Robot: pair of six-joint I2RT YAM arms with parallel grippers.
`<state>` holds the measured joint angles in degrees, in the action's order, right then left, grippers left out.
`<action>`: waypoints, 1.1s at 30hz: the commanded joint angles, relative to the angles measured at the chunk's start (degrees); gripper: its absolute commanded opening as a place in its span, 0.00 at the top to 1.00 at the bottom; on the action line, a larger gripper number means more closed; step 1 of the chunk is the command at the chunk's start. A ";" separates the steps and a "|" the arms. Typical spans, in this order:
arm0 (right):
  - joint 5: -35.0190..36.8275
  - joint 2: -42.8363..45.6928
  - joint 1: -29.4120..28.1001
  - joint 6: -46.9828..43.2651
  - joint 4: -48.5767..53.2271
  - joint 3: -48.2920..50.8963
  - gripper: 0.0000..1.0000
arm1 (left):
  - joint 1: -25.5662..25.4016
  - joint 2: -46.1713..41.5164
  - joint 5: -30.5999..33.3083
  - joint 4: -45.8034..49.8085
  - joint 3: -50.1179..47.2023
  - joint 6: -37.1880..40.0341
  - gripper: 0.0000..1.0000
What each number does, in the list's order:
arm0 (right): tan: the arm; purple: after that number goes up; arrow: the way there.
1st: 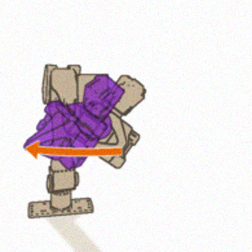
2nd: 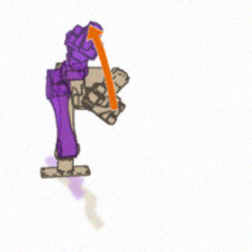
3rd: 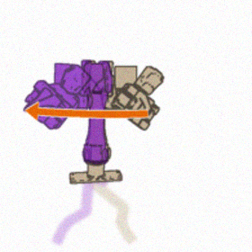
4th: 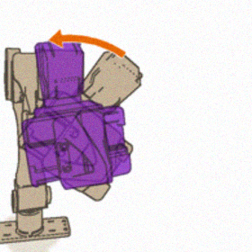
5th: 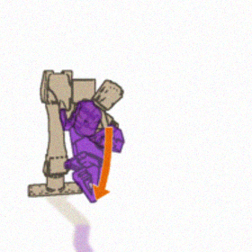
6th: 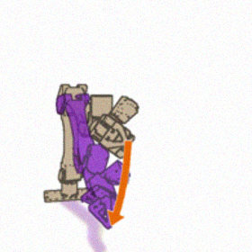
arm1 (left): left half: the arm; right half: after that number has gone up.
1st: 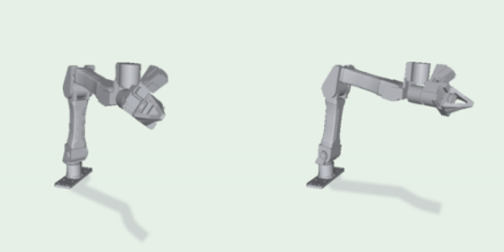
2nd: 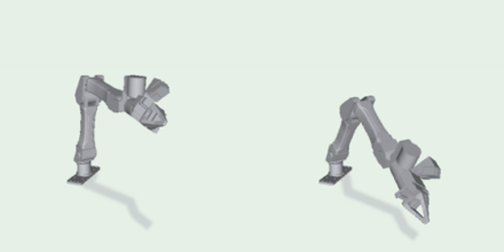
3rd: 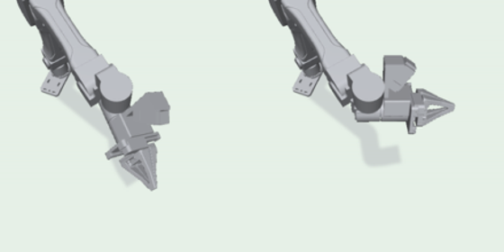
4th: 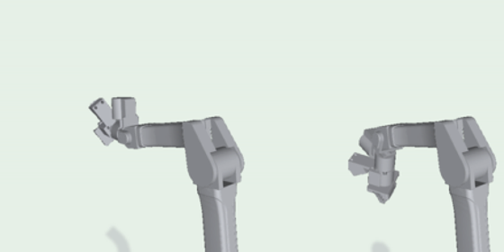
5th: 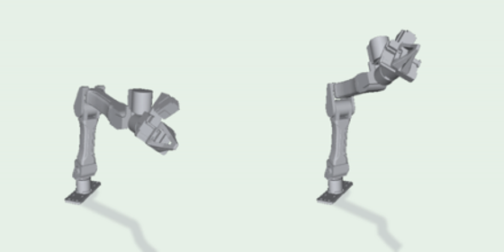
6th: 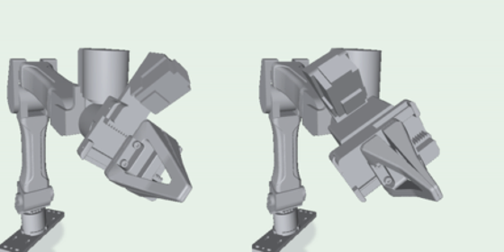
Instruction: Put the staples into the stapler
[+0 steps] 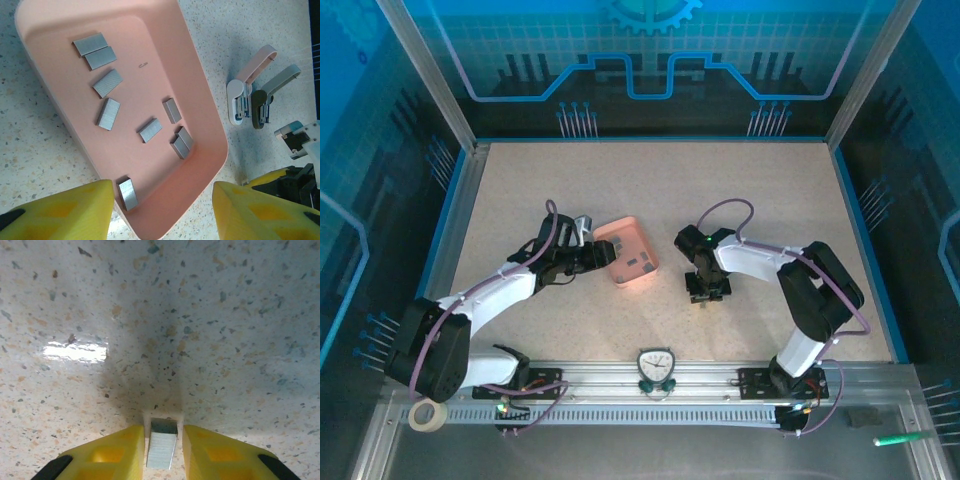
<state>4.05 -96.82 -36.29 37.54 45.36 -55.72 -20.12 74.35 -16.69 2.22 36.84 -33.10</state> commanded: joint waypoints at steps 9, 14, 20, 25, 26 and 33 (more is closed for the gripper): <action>-0.73 -0.50 0.70 1.28 -2.40 1.52 0.82 | -0.56 0.98 -0.36 -0.99 0.07 0.21 0.45; 1.13 4.13 0.70 2.00 -4.63 2.86 0.84 | -0.53 0.94 -0.63 -1.26 0.38 0.43 0.45; 4.37 13.37 0.69 2.23 -9.03 6.74 0.84 | -1.31 -0.37 -0.39 -1.97 1.19 0.94 0.44; 5.17 18.85 2.17 -1.13 -15.52 8.93 0.84 | -2.12 -1.44 0.27 -1.24 3.58 4.33 0.40; 4.83 19.11 2.80 -1.70 -16.66 9.07 0.84 | -2.16 -1.55 0.33 -1.12 4.20 5.14 0.39; 1.33 18.94 9.51 -7.29 -20.57 7.38 0.85 | -2.63 -1.26 1.01 -4.82 5.67 10.84 0.36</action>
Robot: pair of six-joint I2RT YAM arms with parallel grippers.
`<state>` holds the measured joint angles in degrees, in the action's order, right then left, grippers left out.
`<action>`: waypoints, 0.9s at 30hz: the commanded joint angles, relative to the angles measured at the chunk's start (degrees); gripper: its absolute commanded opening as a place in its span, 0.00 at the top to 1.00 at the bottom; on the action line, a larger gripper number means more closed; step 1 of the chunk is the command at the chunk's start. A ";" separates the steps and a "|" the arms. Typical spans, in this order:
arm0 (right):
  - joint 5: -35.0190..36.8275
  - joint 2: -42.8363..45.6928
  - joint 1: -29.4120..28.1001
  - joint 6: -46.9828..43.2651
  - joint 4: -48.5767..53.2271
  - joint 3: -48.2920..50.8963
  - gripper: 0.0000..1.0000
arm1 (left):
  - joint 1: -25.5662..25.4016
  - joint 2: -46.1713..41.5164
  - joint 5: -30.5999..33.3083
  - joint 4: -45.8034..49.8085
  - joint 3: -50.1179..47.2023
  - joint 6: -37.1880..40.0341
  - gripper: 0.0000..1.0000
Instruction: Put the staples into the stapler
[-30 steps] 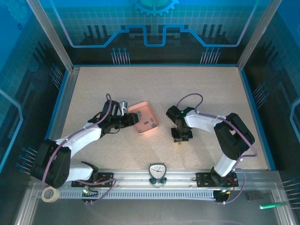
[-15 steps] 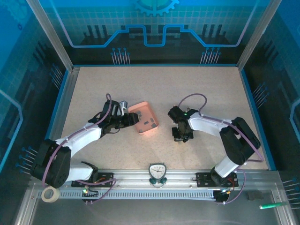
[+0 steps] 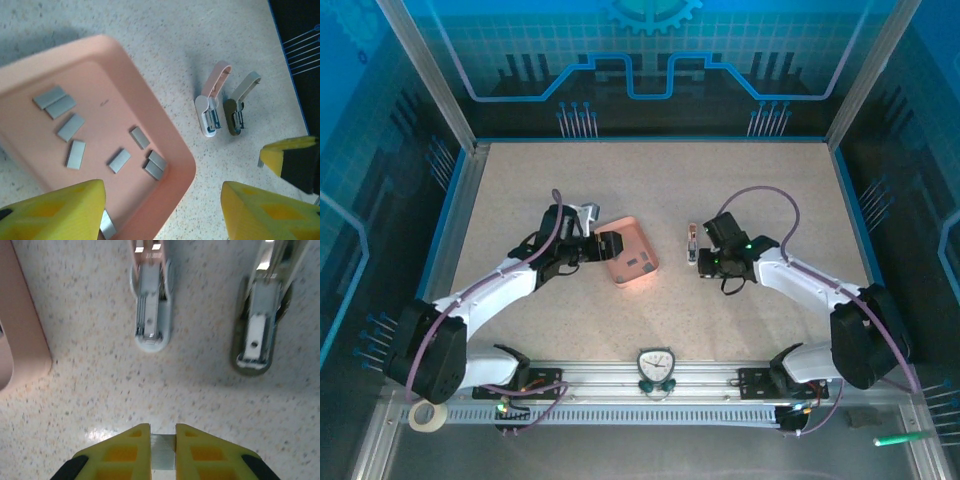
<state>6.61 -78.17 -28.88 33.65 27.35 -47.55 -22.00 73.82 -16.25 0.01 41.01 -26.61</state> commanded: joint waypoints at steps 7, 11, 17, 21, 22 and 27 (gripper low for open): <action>-3.51 -0.22 8.12 -6.38 -5.00 -2.42 0.85 | -1.77 2.30 -1.68 -8.51 2.42 12.77 0.32; -3.14 -1.90 9.10 -7.48 -5.34 -2.50 0.85 | -1.82 4.04 -2.29 -8.98 4.61 17.57 0.31; 0.88 -4.01 9.11 -9.13 -5.89 -4.61 0.85 | -1.82 7.63 -1.45 -17.84 3.44 20.66 0.30; 3.47 -3.76 9.20 -10.68 -7.61 -3.60 0.85 | -1.82 10.63 -2.61 -25.42 1.68 19.12 0.29; 4.01 -3.74 9.37 -10.84 -8.42 -3.17 0.85 | -1.81 11.37 -2.86 -27.36 1.15 18.70 0.29; 3.15 -4.86 9.80 -10.96 -10.55 -0.87 0.85 | -1.82 13.68 -4.39 -35.29 -1.07 18.03 0.29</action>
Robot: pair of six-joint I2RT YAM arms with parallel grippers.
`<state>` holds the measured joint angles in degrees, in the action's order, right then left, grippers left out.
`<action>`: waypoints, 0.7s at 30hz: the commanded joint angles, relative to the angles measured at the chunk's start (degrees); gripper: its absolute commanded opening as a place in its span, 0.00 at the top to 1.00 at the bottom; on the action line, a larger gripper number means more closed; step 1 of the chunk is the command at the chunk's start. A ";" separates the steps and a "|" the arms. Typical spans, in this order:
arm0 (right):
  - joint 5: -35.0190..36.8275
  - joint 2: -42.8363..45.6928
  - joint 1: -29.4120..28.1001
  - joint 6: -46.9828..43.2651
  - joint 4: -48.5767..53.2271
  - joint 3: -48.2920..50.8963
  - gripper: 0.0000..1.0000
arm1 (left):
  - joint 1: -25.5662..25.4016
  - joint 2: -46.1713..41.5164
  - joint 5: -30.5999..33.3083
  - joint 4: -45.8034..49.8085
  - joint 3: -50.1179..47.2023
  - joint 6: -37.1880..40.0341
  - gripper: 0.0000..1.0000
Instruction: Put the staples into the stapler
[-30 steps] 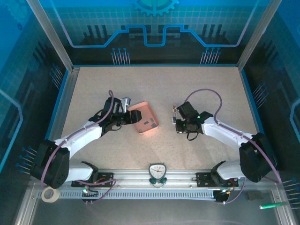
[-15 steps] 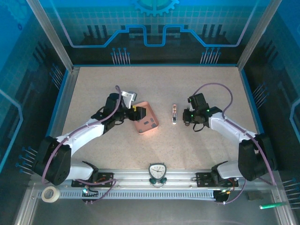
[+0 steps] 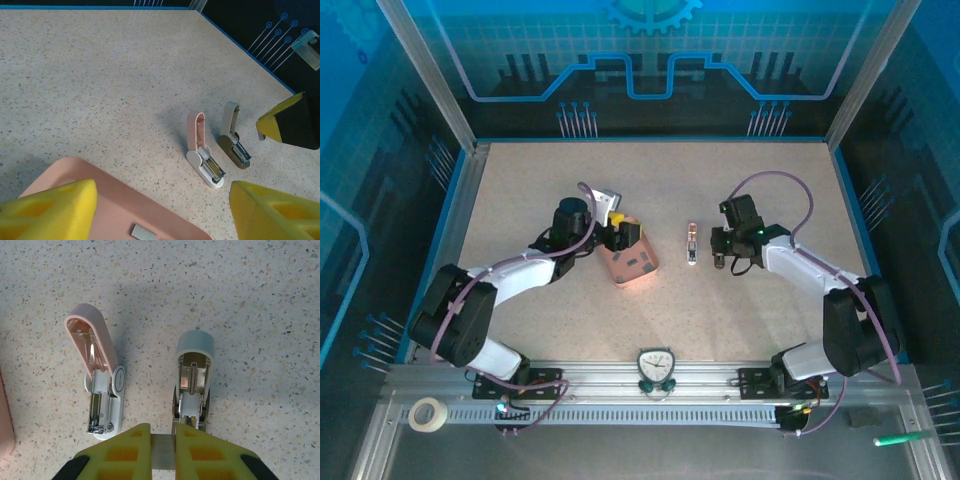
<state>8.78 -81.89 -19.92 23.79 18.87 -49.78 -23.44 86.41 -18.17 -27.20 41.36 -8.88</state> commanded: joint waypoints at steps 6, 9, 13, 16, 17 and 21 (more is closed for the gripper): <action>1.43 -0.79 0.69 -0.37 -3.74 4.15 0.85 | -0.33 2.52 -1.97 -12.51 -3.08 1.01 0.28; 1.81 -0.08 0.59 0.12 -4.20 5.43 0.85 | -0.37 2.87 -1.69 -12.95 -3.48 1.13 0.28; 2.07 0.15 0.61 0.14 -4.01 6.18 0.85 | -0.37 3.47 -1.98 -12.96 -3.57 1.53 0.28; 2.23 -0.16 0.63 0.18 -4.34 6.60 0.85 | -0.35 3.56 -1.42 -13.18 -3.84 1.31 0.29; 2.21 -0.20 0.62 0.20 -4.57 6.77 0.85 | -0.35 3.52 -1.29 -13.45 -3.98 1.26 0.29; 1.54 -0.20 0.68 0.64 -5.49 6.98 0.85 | -0.37 3.42 -1.24 -13.80 -4.26 1.02 0.29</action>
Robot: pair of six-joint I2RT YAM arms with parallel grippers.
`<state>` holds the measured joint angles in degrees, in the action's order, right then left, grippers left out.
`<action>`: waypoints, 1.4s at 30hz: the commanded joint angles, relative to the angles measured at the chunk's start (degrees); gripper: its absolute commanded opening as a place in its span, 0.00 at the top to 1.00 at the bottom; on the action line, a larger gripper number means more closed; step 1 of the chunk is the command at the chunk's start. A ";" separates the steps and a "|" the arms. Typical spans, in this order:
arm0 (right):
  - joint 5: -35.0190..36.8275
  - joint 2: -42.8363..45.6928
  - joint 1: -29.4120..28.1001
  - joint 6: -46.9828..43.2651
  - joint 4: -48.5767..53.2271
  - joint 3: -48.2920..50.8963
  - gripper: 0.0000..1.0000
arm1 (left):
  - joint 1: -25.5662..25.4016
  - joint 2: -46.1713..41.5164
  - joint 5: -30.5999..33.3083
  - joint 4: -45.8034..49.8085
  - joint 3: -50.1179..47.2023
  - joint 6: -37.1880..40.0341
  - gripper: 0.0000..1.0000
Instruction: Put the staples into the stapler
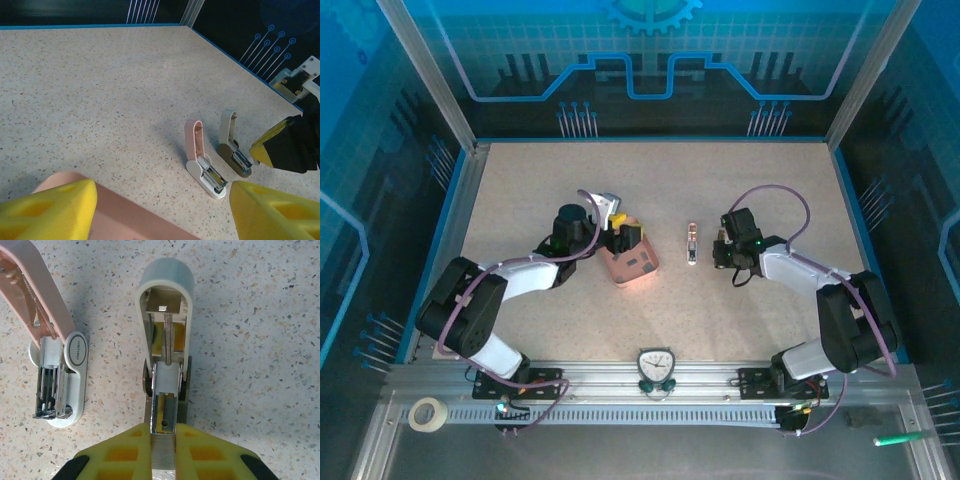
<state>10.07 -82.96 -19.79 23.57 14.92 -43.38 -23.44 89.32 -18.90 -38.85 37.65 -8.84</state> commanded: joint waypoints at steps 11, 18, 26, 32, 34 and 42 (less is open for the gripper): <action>-0.18 -0.90 0.57 1.19 -3.43 0.07 0.85 | -0.37 0.51 -0.70 -2.44 -0.47 0.89 0.29; -0.82 -2.54 0.52 1.00 -3.76 -0.57 0.85 | -0.37 0.71 -0.70 -2.54 -0.56 0.93 0.29; -0.06 -2.65 0.52 0.81 -3.05 -0.33 0.86 | -0.37 0.97 -0.66 -3.06 -0.54 0.90 0.29; 0.24 -3.17 0.53 0.68 -3.10 -0.13 0.86 | -0.39 0.95 -0.71 -3.24 -0.82 0.86 0.29; -0.03 -3.43 0.47 0.73 -3.23 -0.13 0.86 | -0.37 0.95 -0.80 -3.22 -0.96 0.86 0.29; 0.36 -4.17 0.47 0.75 -3.23 -0.28 0.86 | -0.37 0.44 -0.56 -2.99 -1.35 1.46 0.29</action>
<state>9.93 -86.41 -19.79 23.94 12.08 -43.33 -23.44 89.32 -18.90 -39.79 37.15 -8.82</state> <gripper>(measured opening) 0.147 0.712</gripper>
